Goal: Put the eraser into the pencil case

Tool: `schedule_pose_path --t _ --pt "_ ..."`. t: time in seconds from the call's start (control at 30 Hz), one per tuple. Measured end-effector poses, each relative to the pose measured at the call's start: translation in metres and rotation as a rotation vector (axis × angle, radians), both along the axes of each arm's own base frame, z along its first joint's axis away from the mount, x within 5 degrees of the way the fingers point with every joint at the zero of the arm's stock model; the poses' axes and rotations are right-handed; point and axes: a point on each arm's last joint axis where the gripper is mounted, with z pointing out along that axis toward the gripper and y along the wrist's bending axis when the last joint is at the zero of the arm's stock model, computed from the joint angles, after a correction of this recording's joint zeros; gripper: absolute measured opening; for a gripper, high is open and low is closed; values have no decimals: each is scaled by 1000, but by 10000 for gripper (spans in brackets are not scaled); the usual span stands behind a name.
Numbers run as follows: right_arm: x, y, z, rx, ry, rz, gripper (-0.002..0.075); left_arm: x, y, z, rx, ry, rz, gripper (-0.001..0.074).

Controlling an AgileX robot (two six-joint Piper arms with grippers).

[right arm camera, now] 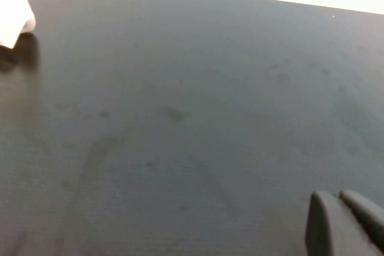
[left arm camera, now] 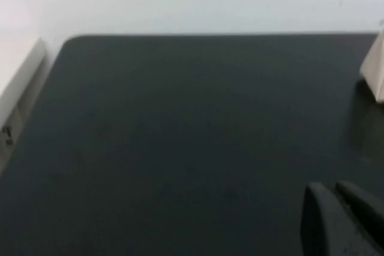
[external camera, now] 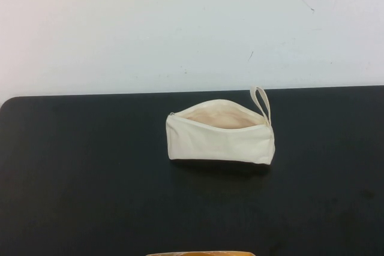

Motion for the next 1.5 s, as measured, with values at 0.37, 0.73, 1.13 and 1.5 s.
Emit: schedule_pose_path --t 0.37,0.73,1.13,1.5 --pt "0 0 0 0 0 0 -1 -1 0 -4 12 41 -5 -1" --pt "0 0 0 0 0 0 -1 -1 0 -4 27 50 -5 -1" --pt "0 0 0 0 0 0 -1 -1 0 -4 36 53 -5 -1" --pt "0 0 0 0 0 0 -1 -1 0 -4 36 53 -5 -1"
